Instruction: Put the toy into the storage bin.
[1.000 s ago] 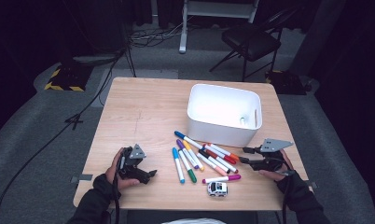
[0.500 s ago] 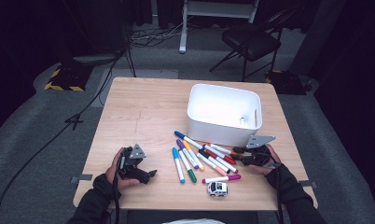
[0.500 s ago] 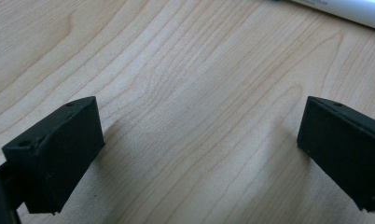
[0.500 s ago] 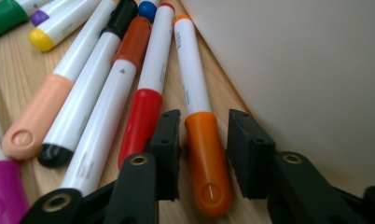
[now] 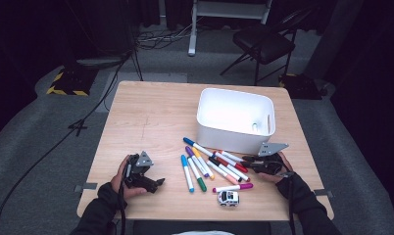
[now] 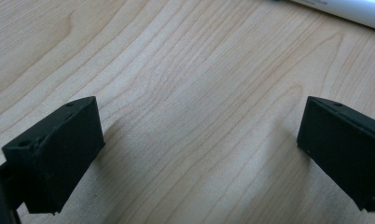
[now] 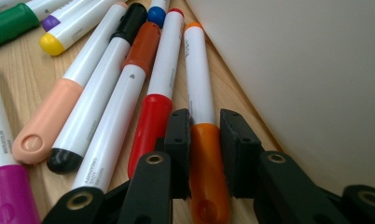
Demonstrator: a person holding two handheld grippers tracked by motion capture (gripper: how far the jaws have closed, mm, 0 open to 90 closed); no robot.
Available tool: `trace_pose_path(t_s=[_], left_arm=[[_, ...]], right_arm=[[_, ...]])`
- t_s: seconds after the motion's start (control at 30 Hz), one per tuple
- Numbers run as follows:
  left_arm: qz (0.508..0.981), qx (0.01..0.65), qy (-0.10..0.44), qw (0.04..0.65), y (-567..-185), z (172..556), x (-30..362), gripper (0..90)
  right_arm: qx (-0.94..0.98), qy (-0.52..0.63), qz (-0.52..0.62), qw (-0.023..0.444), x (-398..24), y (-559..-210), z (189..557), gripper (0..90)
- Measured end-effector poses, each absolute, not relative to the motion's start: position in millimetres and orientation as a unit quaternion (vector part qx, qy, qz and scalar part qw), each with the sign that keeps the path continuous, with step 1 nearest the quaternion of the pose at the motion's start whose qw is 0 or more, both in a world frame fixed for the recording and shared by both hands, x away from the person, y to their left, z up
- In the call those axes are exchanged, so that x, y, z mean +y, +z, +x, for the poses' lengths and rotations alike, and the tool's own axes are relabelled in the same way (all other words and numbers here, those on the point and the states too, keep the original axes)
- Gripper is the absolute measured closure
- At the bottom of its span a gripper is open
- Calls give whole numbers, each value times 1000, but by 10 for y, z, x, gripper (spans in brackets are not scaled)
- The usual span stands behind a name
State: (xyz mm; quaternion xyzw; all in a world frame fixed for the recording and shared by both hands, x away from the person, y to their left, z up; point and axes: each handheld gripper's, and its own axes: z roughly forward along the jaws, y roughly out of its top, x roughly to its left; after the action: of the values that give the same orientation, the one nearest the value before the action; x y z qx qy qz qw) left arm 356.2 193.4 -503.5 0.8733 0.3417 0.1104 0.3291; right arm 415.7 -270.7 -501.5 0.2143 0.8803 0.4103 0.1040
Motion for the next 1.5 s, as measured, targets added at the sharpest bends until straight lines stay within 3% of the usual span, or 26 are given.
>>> trace_pose_path(t_s=[0.3, 0.93, 1.5], left_arm=[[873, 341, 110, 329, -5035, 3564, 1935, 6], [873, 341, 110, 329, -5035, 3564, 1935, 6], [873, 341, 110, 330, -5036, 3564, 1934, 6]], right_arm=[[879, 420, 198, 113, -2772, -4926, 4088, 751], [863, 474, 127, 123, -2795, -4330, 3875, 751], [851, 494, 83, 154, -2735, -3657, 3947, 751]])
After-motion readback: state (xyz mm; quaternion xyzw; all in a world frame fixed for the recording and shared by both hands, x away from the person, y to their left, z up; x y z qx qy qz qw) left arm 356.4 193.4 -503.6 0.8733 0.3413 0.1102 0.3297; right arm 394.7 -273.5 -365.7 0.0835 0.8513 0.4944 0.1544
